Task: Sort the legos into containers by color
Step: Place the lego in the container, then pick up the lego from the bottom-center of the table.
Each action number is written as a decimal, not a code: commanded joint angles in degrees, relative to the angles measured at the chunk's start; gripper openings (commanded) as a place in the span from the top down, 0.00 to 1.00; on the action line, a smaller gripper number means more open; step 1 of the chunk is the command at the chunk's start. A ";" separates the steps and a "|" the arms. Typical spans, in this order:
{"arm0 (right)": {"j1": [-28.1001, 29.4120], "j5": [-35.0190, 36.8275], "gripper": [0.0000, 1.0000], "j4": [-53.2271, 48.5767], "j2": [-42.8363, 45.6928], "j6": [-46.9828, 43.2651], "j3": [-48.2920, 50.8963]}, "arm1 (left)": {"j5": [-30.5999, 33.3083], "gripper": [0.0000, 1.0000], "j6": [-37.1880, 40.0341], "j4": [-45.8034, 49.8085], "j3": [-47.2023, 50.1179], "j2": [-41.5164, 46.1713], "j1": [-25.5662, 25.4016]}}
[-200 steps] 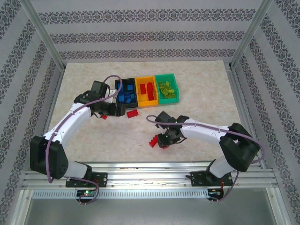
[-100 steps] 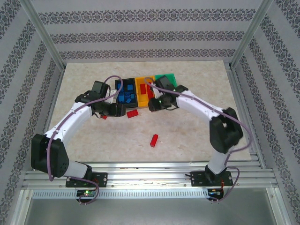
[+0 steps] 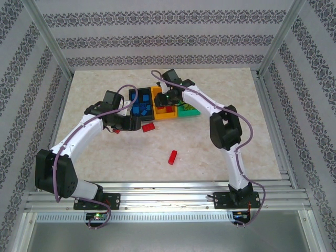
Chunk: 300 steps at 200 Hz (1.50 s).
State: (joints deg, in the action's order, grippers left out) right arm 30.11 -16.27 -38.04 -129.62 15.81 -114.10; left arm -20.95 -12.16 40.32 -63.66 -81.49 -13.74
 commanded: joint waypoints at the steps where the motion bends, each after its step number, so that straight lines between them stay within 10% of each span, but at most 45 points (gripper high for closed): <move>1: -0.68 -1.04 0.63 -2.98 -2.44 -1.44 -2.04 | -0.68 0.29 0.83 1.30 -1.12 -0.69 0.68; 90: -0.67 0.34 0.46 -0.59 6.96 -2.58 8.50 | -0.47 0.29 0.74 1.37 -1.07 -1.19 0.71; 205: 7.67 1.06 0.40 6.78 38.24 1.96 50.07 | -1.06 0.29 0.74 1.37 -2.13 -2.97 0.65; 300: 14.25 -1.78 0.36 7.38 39.60 9.14 60.86 | -0.71 0.28 1.18 1.54 -1.56 -3.37 0.64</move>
State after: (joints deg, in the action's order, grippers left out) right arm 42.65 -15.31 -33.41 -88.18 21.34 -54.30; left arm -21.19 -12.16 40.34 -64.27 -84.29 -13.74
